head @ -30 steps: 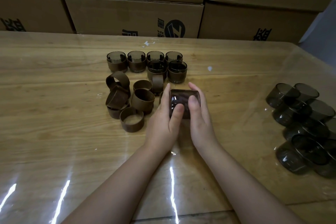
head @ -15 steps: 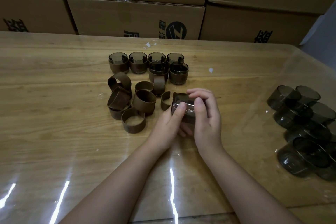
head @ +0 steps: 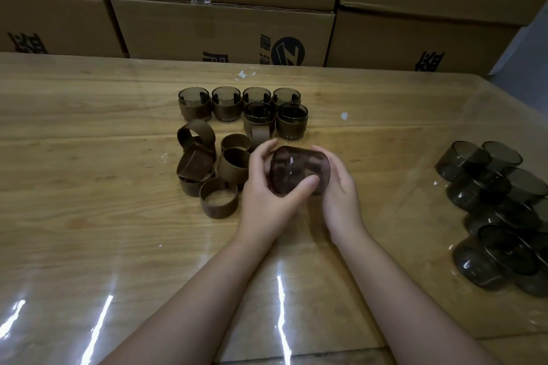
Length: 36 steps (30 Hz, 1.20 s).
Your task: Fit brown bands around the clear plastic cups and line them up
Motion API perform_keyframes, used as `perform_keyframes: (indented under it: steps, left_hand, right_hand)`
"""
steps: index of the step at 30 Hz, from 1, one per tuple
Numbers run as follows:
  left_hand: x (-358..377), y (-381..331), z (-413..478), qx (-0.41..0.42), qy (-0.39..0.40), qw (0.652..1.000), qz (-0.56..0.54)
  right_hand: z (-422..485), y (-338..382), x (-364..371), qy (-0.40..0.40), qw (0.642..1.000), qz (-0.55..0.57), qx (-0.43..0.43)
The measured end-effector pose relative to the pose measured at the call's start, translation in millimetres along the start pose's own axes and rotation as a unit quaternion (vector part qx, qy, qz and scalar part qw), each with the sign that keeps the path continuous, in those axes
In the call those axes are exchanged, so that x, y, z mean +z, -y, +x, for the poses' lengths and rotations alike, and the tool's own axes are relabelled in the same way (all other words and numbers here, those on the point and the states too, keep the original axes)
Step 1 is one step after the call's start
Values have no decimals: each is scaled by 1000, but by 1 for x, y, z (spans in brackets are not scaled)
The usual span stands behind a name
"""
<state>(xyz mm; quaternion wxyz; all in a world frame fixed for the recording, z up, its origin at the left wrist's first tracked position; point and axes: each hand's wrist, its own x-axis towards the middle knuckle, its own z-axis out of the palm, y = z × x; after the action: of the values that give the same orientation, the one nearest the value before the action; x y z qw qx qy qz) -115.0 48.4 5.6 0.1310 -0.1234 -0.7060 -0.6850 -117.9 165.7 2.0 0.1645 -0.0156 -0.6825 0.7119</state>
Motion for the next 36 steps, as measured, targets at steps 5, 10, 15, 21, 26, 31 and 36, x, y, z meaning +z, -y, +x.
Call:
perform_keyframes:
  steps: [5, 10, 15, 21, 26, 31, 36]
  left_hand:
    - [2, -1, -2, 111, -70, 991, 22]
    - [5, 5, -1, 201, -87, 970, 107]
    - [6, 7, 0, 183, -62, 975, 110]
    - [4, 6, 4, 74, -37, 993, 85]
    - [4, 5, 5, 47, 57, 993, 87]
    - [1, 4, 8, -25, 106, 990, 91]
    - [0, 4, 10, -78, 93, 991, 62]
  right_hand:
    - [10, -15, -3, 85, 943, -322, 6]
    - [11, -15, 1, 118, 857, -498, -69]
    - [9, -16, -4, 28, 932, -360, -19]
    - [17, -8, -14, -161, 980, -106, 58]
    - [20, 1, -23, -201, 973, 59, 92]
    - [14, 1, -16, -150, 986, -56, 47]
    - [11, 0, -15, -145, 980, -131, -37]
